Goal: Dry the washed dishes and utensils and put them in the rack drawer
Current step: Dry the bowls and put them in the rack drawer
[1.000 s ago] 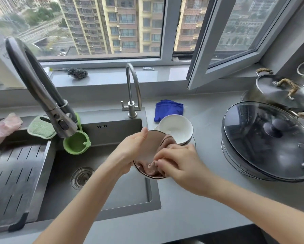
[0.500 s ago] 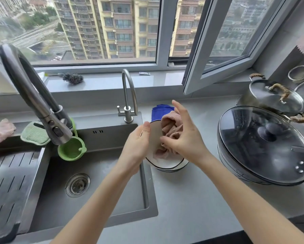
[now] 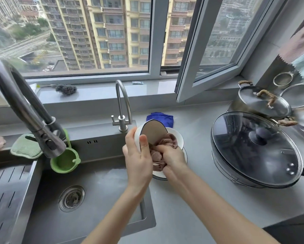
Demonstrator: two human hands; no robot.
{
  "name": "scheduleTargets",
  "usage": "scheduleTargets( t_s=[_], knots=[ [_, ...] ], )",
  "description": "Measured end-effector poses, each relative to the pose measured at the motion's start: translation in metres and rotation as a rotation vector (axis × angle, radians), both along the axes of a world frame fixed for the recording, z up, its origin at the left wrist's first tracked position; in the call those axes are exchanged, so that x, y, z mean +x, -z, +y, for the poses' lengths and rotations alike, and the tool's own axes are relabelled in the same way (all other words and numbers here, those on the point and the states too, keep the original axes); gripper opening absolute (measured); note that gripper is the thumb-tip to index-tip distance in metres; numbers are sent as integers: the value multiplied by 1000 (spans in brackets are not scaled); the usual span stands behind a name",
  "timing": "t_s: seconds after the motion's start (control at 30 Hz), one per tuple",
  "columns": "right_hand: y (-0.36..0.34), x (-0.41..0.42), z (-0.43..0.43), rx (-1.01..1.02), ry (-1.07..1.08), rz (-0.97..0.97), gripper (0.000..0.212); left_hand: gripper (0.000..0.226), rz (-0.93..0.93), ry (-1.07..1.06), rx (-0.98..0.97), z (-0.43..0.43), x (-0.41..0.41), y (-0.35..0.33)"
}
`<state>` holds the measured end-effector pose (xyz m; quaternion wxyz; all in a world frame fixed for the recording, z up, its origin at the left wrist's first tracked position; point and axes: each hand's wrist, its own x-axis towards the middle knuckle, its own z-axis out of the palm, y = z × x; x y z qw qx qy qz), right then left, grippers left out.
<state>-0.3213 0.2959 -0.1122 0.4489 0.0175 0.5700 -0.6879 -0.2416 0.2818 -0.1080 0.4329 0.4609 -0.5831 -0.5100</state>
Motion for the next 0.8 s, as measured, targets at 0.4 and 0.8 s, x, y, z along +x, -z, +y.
scheduleTargets(
  t_s=[0.4, 0.8],
  knots=[
    [-32, -28, -8, -8, -384, 1180, 27, 26, -430, 327, -260, -50, 21, -18],
    [10, 1, -10, 42, 205, -185, 32, 35, -265, -209, -124, 0, -16, -1]
  ],
)
